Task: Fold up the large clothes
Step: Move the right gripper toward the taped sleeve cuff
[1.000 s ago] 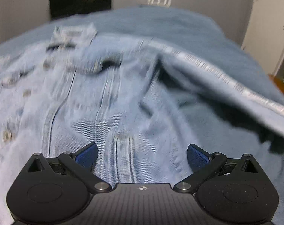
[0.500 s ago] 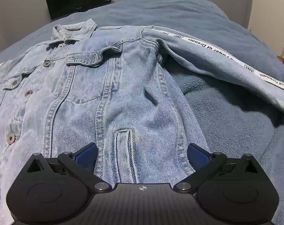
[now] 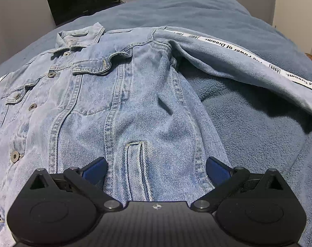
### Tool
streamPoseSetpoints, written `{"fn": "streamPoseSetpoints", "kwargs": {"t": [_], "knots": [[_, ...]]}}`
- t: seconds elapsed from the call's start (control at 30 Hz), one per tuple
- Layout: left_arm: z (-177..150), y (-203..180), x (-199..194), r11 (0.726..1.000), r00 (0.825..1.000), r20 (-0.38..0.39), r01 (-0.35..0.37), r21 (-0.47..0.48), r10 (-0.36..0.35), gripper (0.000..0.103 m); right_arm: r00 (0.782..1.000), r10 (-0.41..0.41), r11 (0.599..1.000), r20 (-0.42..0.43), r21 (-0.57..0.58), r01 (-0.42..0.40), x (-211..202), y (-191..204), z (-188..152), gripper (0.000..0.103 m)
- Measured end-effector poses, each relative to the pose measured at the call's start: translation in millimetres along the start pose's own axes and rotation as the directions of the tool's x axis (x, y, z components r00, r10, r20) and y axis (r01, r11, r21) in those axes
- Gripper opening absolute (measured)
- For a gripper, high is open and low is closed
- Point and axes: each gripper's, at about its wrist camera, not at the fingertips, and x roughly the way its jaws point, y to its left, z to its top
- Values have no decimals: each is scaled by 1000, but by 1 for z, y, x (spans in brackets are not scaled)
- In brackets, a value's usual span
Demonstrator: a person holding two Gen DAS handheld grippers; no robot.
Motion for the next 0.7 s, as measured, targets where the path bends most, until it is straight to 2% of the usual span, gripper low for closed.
{"fn": "streamPoseSetpoints", "kwargs": {"t": [0.7], "knots": [[-1, 0, 1, 1000, 1000, -15, 4, 1, -4, 103, 1000, 1, 1000, 1, 1, -1, -1, 0, 0, 103]]}}
